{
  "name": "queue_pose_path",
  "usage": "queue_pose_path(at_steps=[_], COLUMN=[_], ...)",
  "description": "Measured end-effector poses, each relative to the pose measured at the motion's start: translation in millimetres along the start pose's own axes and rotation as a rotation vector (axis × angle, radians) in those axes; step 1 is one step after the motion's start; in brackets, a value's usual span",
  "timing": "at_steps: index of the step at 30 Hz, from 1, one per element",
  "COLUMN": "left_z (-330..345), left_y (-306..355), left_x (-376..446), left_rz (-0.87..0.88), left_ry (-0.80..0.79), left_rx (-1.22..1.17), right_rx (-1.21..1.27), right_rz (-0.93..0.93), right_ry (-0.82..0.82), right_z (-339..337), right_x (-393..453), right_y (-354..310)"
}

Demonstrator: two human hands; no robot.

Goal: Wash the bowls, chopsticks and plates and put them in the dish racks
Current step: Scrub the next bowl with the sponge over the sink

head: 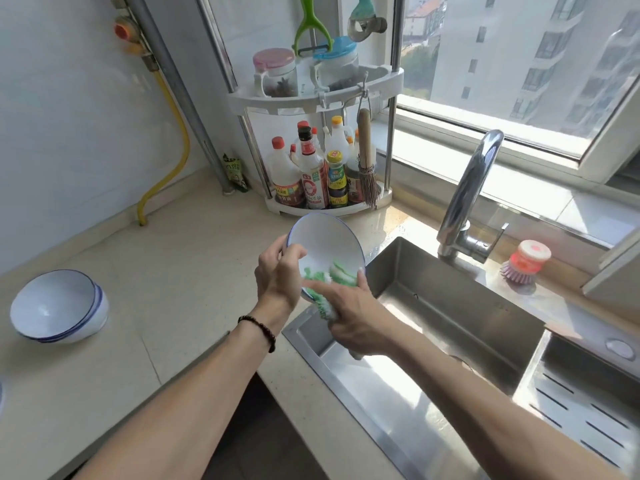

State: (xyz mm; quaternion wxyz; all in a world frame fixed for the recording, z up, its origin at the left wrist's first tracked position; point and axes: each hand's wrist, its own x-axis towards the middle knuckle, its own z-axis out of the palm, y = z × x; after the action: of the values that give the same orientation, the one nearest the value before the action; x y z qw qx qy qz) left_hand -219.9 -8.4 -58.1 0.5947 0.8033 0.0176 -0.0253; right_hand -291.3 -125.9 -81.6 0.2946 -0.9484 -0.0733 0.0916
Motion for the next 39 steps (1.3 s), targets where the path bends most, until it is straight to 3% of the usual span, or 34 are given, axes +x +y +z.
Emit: queue_pose_path(at_steps=[5,8,10,13,16,20,23,25,28,33,35,39], left_z=[-26.3,-11.6,4.9,7.6,-9.6,-16.6,-19.2,-18.9,-10.5,-3.7,-3.0,0.3], left_y=[18.1,-0.8,-12.0,-15.5,-15.1,-4.8,-4.7,-6.7,-7.2,-10.9,-10.2,-1.4], left_x=[14.4,-2.4,-17.4,-10.8,-0.2,7.8,8.9,7.0,8.4,10.3,9.0,7.2], left_rz=[-0.318,-0.299,-0.251,-0.127,-0.007,-0.2,-0.337,-0.333,-0.244,-0.131,-0.138,-0.231], left_ry=[-0.446,-0.335,-0.178,-0.047,-0.163,-0.375,-0.512,-0.489,-0.322,-0.242,-0.315,-0.485], left_rx=[0.104,-0.165,-0.354,-0.366,-0.144,0.046,0.077,0.086,0.09,0.131,0.173,0.176], right_rx=[-0.407,-0.429,-0.303,-0.158,-0.351,-0.765,-0.893,-0.864,-0.688,-0.049,-0.041,-0.259], right_rz=[-0.195,-0.156,-0.101,-0.032,-0.119,-0.22,-0.248,-0.231,-0.167,-0.057,-0.077,-0.095], right_ry=[0.199,0.433,0.448,0.18,0.015,-0.006,-0.029,-0.06,-0.12,-0.27,-0.299,-0.25], right_z=[3.7,14.3,16.8,14.3,1.7,-29.0,-39.7,-35.8,-10.7,-5.9,-5.2,3.8], right_x=[-10.2,-1.5,2.6,-3.2,-11.5,-1.8,5.7,3.1,-2.9,-19.2,-22.8,-15.2], right_y=[37.7,31.7,14.8,-1.6,14.5,42.5,46.0,48.7,47.0,13.9,7.7,18.5])
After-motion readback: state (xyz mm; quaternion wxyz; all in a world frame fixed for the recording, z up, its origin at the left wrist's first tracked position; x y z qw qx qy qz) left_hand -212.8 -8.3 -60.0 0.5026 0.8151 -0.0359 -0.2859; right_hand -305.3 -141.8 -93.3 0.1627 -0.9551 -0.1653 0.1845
